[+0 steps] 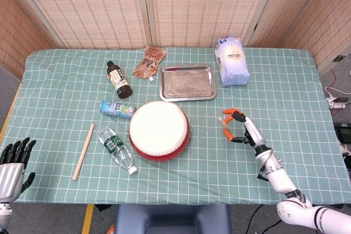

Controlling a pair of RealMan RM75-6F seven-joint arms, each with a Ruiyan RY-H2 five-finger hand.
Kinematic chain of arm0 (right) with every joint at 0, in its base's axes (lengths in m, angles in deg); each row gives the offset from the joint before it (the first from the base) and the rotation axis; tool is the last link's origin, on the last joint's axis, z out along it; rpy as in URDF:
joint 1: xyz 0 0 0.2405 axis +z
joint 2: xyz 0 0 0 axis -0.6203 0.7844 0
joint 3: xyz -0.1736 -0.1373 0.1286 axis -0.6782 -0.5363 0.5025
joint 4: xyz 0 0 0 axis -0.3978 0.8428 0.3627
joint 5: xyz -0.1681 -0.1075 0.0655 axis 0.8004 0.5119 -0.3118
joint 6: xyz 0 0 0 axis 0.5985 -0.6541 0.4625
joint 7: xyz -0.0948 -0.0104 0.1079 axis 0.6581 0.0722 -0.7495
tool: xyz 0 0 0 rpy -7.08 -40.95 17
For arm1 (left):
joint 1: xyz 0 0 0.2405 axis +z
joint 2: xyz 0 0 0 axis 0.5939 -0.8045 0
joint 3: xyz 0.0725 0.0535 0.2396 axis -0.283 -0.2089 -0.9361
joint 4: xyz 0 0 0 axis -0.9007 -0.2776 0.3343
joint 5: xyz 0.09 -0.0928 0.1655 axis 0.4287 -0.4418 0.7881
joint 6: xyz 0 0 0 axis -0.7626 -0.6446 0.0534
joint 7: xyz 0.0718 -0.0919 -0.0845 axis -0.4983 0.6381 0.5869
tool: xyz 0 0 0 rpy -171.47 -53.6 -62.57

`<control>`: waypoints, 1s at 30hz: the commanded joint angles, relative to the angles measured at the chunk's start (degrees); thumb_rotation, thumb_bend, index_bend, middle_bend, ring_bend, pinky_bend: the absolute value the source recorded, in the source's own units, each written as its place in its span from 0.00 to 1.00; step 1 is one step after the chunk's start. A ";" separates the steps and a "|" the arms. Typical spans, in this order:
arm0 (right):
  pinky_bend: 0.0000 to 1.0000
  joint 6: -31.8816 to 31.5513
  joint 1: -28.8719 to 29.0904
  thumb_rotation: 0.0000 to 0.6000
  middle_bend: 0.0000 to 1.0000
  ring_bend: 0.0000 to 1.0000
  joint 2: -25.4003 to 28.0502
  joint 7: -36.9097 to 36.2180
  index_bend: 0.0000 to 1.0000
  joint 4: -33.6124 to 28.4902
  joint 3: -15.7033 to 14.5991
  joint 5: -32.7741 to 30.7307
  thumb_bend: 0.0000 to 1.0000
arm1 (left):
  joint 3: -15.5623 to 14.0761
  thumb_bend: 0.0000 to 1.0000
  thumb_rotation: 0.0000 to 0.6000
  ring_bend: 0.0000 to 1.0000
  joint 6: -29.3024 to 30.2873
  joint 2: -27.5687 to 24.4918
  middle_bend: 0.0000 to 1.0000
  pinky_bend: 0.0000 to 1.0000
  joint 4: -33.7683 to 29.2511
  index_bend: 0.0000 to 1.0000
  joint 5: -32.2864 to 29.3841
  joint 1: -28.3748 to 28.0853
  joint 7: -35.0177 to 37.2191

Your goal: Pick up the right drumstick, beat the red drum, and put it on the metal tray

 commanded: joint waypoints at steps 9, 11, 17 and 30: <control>0.10 -1.55 3.70 1.00 0.24 0.09 -3.10 -54.58 0.62 19.15 -4.36 13.96 0.54 | 0.04 0.28 1.00 0.00 0.00 -0.39 0.00 0.03 -0.55 0.00 -0.03 0.02 -0.41; 0.11 -1.99 4.28 1.00 0.24 0.11 -4.37 -57.71 0.61 21.85 -5.27 14.74 0.54 | -0.03 0.28 1.00 0.00 -0.11 -0.40 0.00 0.03 -0.56 0.00 0.04 -0.01 -0.44; 0.14 -4.25 5.48 1.00 0.24 0.14 -8.30 -67.51 0.60 28.92 -7.20 15.77 0.54 | -0.11 0.28 1.00 0.00 -0.34 -0.32 0.00 0.03 -0.35 0.00 0.05 -0.07 -0.18; 0.18 -9.17 5.45 1.00 0.26 0.19 -13.89 -76.59 0.44 39.08 -9.89 15.94 0.54 | -0.20 0.28 1.00 0.00 -0.57 -0.32 0.00 0.03 0.10 0.00 -0.04 -0.02 0.34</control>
